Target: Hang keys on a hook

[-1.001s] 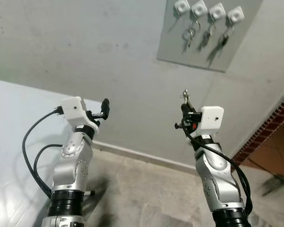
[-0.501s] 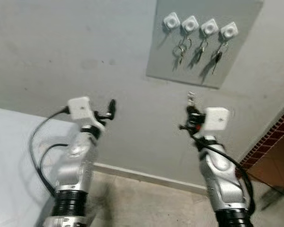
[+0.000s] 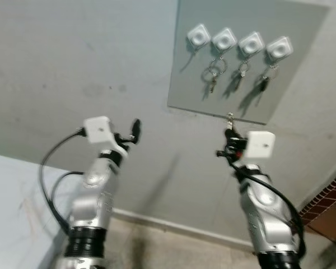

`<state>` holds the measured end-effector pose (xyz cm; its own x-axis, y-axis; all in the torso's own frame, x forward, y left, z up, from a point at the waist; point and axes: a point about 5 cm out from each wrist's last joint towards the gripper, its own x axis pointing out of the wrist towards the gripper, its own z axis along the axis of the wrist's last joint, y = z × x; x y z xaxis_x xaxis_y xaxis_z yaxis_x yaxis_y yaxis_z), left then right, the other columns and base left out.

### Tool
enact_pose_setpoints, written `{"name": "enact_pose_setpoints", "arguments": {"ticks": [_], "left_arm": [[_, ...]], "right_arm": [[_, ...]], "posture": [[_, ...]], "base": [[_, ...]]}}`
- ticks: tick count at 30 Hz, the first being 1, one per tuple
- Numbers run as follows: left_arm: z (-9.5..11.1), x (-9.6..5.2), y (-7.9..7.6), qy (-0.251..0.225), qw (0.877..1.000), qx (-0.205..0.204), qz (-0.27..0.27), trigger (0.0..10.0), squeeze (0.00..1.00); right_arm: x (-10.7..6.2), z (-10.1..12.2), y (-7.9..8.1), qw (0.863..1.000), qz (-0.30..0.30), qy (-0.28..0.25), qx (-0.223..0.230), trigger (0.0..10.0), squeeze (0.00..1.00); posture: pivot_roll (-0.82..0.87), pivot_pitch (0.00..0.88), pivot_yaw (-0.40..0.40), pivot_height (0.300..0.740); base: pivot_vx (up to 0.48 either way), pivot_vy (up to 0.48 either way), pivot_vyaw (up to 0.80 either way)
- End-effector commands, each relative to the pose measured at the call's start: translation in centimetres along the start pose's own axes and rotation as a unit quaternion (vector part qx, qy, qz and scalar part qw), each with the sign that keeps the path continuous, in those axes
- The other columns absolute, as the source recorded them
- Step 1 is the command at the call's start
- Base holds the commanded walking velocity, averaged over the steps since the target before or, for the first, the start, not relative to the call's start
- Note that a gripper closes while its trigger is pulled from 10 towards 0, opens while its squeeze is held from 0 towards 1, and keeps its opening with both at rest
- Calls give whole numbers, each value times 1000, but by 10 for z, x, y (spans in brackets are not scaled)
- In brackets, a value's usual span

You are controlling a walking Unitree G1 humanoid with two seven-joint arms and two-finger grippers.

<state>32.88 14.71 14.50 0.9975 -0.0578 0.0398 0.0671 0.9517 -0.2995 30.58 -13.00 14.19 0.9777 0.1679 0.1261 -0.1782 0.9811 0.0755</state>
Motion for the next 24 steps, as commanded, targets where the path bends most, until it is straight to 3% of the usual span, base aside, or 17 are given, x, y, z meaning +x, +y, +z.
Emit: {"name": "enact_pose_setpoints", "arguments": {"ticks": [1, 5, 12, 19, 24], "left_arm": [[0, 2, -14, 1, 1000, -4, -13, 10000, 0], [-1, 2, -16, 5, 1000, 0, -9, 10000, 0], [4, -1, -29, -13, 999, 22, -37, 10000, 0], [14, -6, -45, -33, 995, 57, -79, 10000, 0], [16, -8, -47, -34, 994, 48, -91, 10000, 0]], "right_arm": [[-2, 4, -10, 1000, -14, -3, -8, 10000, 0], [-3, 2, -9, 1000, -2, 3, -8, 10000, 0], [-3, 3, 0, 997, 78, 14, 3, 10000, 0], [5, 26, 6, 988, 147, -21, 38, 10000, 0], [11, 38, 9, 985, 158, -42, 48, 10000, 0]], "posture": [[29, 0, -51, 724], [29, 0, -51, 724], [29, 7, -55, 724], [33, 22, -56, 724], [35, 26, -56, 724]], "base": [[0, 0, 0], [0, 0, 0], [0, 0, 0], [0, 0, 0], [0, 0, 0]]}}
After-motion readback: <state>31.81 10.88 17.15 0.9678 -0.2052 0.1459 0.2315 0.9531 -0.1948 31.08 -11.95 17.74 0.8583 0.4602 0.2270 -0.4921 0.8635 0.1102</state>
